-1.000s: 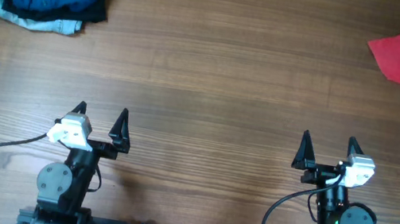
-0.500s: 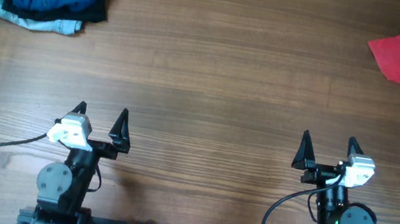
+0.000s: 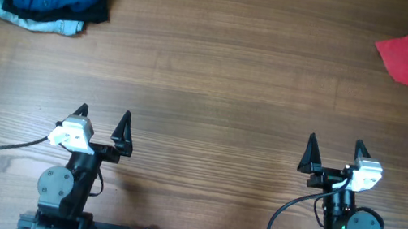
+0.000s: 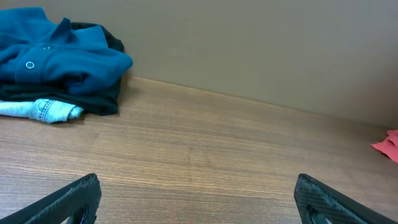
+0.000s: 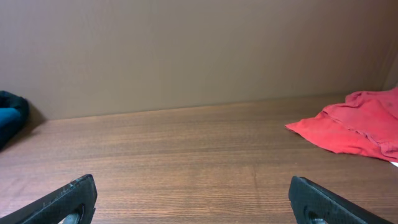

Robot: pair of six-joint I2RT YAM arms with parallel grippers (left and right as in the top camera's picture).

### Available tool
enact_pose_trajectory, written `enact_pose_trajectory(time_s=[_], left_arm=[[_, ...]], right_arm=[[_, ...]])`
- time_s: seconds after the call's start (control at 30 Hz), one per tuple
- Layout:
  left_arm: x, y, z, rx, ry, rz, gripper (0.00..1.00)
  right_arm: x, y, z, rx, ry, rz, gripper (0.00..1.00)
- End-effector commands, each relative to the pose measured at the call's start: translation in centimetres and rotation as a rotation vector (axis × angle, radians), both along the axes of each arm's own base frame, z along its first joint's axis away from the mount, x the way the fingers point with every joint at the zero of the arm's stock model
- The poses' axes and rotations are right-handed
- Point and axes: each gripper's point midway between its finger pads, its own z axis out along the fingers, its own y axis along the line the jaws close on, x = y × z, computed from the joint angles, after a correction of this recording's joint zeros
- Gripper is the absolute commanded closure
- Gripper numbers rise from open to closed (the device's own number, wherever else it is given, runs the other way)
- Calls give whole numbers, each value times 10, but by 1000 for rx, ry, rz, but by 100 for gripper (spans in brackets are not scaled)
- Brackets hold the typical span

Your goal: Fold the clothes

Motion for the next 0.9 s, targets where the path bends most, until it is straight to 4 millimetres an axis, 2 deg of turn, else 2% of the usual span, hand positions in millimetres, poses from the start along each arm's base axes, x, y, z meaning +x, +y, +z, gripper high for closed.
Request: enact_pose_trajectory(time_s=[0.0,0.8,0.87], left_arm=[[0,3,-2,16,1,13,0],[0,3,-2,16,1,13,0],[0,3,-2,16,1,13,0]], right_arm=[[0,-4,0,16,0,-19,0],[0,-6,0,15,-1,-30,0],[0,-10,1,-27,-5,-55,0]])
